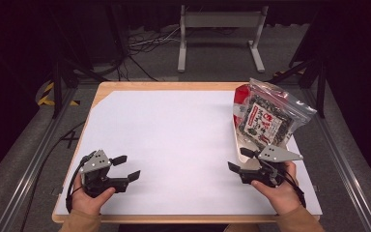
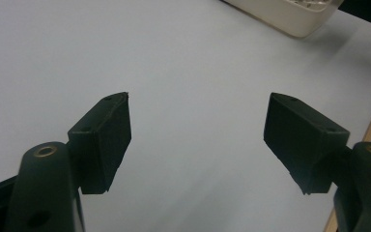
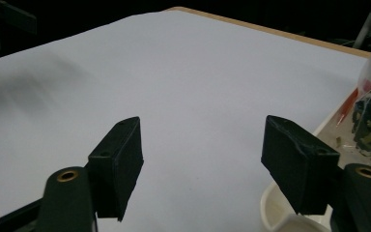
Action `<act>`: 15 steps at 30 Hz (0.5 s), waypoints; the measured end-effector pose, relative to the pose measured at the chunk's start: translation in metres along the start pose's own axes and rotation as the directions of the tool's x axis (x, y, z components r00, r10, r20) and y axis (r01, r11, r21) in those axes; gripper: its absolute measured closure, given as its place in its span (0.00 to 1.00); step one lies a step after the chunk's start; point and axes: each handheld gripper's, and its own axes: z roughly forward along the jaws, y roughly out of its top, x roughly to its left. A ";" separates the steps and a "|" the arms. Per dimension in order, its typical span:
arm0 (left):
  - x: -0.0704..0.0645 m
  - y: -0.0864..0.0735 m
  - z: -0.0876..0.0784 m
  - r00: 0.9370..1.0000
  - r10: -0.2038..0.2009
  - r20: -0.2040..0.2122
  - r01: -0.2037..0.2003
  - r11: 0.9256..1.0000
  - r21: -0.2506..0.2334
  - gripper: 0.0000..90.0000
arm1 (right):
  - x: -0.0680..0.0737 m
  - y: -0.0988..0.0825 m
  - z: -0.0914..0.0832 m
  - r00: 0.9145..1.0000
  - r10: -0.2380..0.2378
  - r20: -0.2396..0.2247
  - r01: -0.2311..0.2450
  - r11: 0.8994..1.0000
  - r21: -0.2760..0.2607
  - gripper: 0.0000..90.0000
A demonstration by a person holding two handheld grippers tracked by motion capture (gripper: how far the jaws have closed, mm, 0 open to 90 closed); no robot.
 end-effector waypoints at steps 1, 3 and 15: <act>-0.001 -0.001 0.001 1.000 0.003 0.007 -0.003 1.000 -0.009 0.29 | 0.000 -0.003 0.003 1.000 -0.008 0.001 0.008 1.000 -0.006 0.33; -0.002 -0.003 0.004 1.000 0.011 0.022 -0.010 1.000 -0.024 0.30 | 0.000 -0.009 0.007 1.000 -0.012 -0.002 0.012 1.000 -0.022 0.32; -0.001 -0.009 0.012 0.999 0.016 0.032 -0.016 1.000 -0.010 0.29 | 0.017 -0.024 0.024 0.996 -0.090 0.007 0.090 0.995 -0.049 0.32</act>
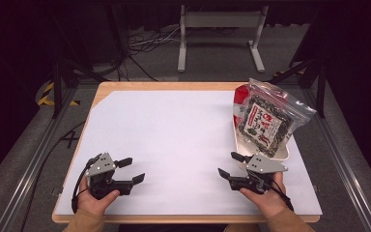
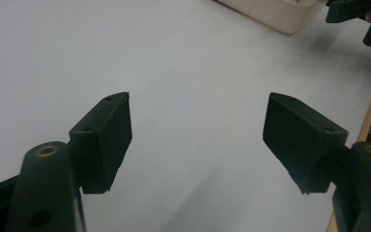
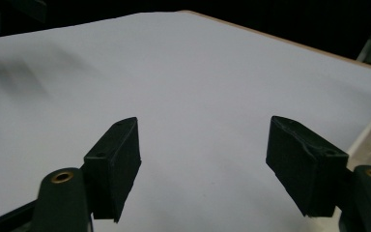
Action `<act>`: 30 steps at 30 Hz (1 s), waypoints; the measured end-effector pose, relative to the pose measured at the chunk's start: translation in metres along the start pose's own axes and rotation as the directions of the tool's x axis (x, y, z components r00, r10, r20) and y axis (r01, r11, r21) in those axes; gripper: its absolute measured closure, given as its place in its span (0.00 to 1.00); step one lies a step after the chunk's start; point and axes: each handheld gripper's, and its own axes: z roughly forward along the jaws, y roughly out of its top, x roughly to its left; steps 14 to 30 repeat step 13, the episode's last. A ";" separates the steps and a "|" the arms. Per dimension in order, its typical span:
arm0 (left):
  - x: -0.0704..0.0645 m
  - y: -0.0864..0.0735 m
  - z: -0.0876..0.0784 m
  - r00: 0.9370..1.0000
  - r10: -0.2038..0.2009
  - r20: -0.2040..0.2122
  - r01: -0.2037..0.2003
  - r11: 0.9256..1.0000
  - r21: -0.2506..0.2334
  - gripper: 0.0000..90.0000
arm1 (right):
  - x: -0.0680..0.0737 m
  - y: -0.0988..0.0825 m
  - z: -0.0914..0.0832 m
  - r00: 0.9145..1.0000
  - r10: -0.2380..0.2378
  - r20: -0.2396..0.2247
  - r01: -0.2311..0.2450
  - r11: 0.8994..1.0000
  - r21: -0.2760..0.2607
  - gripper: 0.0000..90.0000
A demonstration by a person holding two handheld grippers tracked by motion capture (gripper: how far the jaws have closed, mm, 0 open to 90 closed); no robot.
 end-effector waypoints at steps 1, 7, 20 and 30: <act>0.000 0.000 0.000 1.000 0.000 -0.001 0.000 1.000 0.002 0.29 | 0.000 -0.001 0.001 0.999 0.026 -0.026 -0.025 1.000 0.008 0.32; 0.001 0.000 0.001 1.000 -0.003 -0.003 0.003 1.000 0.006 0.29 | 0.002 -0.005 0.006 0.999 0.030 -0.030 -0.029 0.999 0.036 0.34; 0.003 -0.001 0.001 1.000 -0.002 -0.010 0.002 1.000 0.003 0.29 | 0.002 -0.005 0.006 0.999 0.028 -0.034 -0.027 0.999 0.034 0.34; 0.003 -0.001 0.001 1.000 -0.002 -0.010 0.002 1.000 0.003 0.29 | 0.002 -0.005 0.006 0.999 0.028 -0.034 -0.027 0.999 0.034 0.34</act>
